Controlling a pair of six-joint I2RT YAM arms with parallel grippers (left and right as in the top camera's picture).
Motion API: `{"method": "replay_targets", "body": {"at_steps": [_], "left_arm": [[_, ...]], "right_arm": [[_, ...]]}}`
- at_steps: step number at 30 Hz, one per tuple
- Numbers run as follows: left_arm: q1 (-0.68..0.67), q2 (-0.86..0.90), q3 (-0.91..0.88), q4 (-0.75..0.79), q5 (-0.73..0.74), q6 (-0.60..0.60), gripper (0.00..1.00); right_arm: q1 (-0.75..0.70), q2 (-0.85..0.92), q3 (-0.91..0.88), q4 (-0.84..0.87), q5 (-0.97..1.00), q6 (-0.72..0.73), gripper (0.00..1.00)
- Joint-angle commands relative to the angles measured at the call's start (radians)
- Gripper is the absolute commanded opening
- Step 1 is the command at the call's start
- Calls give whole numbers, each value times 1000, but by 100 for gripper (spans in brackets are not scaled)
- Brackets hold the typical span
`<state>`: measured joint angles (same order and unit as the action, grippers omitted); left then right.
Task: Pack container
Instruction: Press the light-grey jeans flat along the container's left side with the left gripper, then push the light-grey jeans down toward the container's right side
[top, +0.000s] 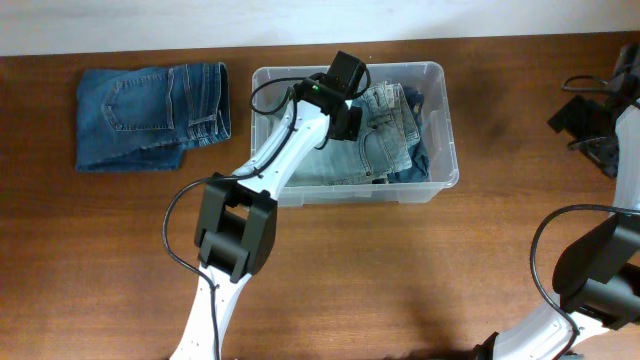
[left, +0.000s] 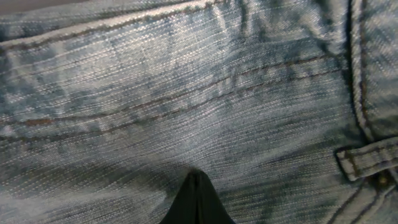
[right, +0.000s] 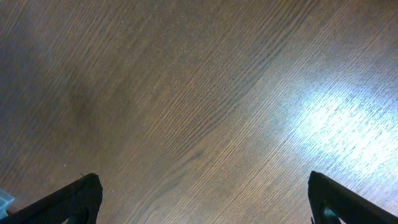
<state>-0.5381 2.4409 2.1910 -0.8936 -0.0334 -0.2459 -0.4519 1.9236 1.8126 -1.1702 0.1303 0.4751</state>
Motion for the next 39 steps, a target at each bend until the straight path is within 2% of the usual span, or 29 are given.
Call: {"method": "replay_targets", "body": {"at_steps": [1, 13, 30, 39], "left_arm": [[-20, 56, 3, 2, 14, 16, 1], [-21, 51, 247, 42, 12, 16, 1], [-105, 212, 247, 123, 12, 16, 1], [-143, 212, 285, 117, 8, 34, 1]], "right_arm": [[-1, -2, -5, 0, 12, 13, 98], [0, -2, -5, 1, 12, 13, 98], [0, -2, -5, 0, 12, 13, 98], [0, -2, -5, 0, 12, 13, 98]]}}
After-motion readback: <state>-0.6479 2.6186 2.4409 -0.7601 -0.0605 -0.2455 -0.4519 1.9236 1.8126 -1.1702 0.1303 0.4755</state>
